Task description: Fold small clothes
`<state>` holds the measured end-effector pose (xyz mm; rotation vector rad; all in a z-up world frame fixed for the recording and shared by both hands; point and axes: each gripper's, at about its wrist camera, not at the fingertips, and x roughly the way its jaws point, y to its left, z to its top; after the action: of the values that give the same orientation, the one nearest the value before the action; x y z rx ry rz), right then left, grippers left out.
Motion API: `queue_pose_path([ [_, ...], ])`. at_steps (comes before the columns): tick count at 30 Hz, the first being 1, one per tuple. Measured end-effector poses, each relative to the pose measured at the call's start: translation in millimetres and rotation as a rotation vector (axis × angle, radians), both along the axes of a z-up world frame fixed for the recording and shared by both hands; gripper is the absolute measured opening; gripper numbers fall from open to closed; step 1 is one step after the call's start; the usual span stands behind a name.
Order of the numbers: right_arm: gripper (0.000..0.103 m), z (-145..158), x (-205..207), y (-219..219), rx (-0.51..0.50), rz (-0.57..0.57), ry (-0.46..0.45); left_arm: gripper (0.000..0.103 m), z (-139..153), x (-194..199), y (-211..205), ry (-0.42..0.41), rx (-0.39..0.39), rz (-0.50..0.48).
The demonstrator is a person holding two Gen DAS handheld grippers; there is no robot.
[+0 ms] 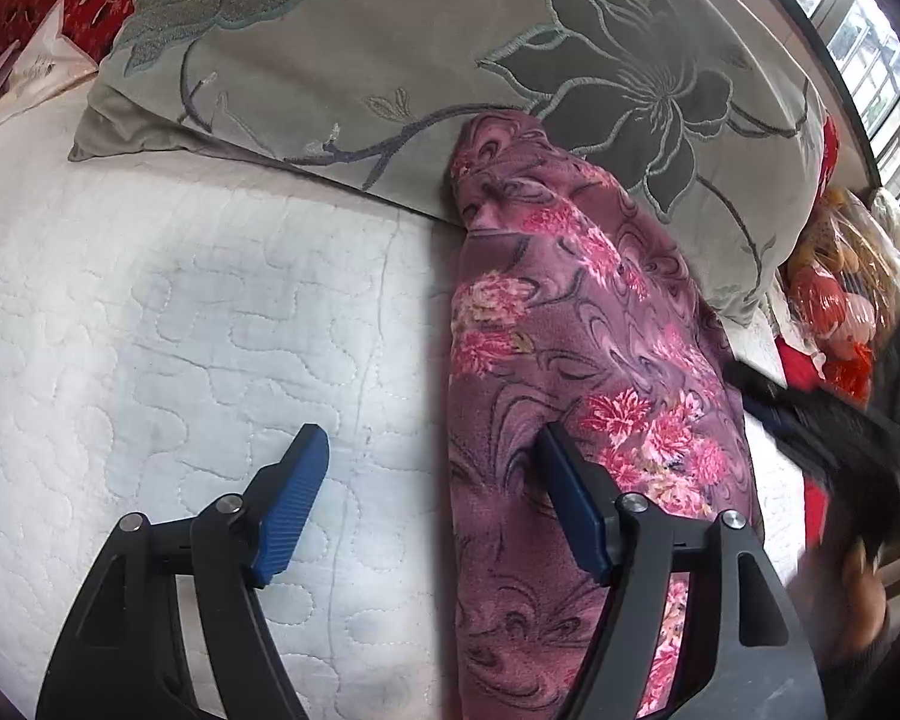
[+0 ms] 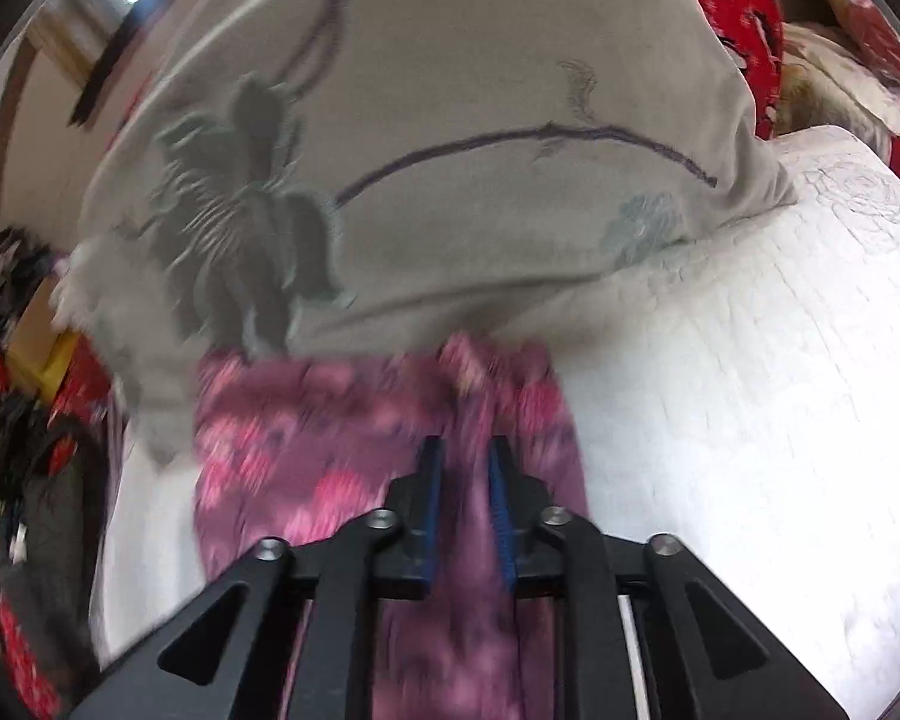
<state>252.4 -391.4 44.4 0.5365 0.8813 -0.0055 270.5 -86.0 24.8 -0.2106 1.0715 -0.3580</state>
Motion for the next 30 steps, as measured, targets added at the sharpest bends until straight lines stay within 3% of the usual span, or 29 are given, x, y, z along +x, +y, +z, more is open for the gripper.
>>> queue_pose_path([
  [1,0.037,-2,-11,1,0.017,0.018,-0.003,0.072,0,-1,0,-0.001,0.001,0.0],
  [5,0.038,-18,-37,8,0.057,0.052,0.024,0.072,2,-6,0,0.01,0.026,-0.007],
  [6,0.032,-17,-39,10,0.048,0.064,0.016,0.072,6,-10,4,0.028,0.024,-0.011],
  [7,0.003,-9,-46,11,0.034,0.087,-0.008,0.072,8,-14,6,0.039,0.01,-0.017],
  [10,0.005,11,-55,10,0.021,0.082,-0.084,0.072,11,-28,13,0.069,-0.015,-0.039],
  [14,0.006,-17,-56,-2,0.007,0.069,0.054,0.073,7,-45,14,0.094,0.05,-0.074],
  [17,0.014,0,-75,-5,0.046,0.038,-0.016,0.072,15,-57,21,0.109,0.079,-0.096],
  [18,0.02,3,-83,-6,0.067,0.047,-0.026,0.072,16,-63,24,0.127,0.068,-0.107],
  [19,0.034,5,-97,-10,0.078,0.054,-0.025,0.072,15,-68,25,0.142,0.057,-0.112],
  [21,0.048,-1,-116,-8,0.063,0.072,-0.006,0.072,9,-77,24,0.177,0.038,-0.126],
  [23,0.047,-11,-124,-3,0.035,0.099,0.045,0.072,0,-86,13,0.217,0.054,-0.147],
  [24,0.033,-11,-131,-2,0.02,0.12,0.048,0.072,0,-89,12,0.21,0.069,-0.154],
  [25,0.002,-6,-137,0,0.021,0.148,0.017,0.072,2,-94,7,0.183,0.101,-0.168],
  [28,0.004,16,-152,-2,0.004,0.139,-0.092,0.073,-2,-98,1,0.167,0.149,-0.18],
  [30,0.004,4,-149,-6,-0.022,0.125,-0.044,0.073,-3,-101,-1,0.165,0.168,-0.19],
])
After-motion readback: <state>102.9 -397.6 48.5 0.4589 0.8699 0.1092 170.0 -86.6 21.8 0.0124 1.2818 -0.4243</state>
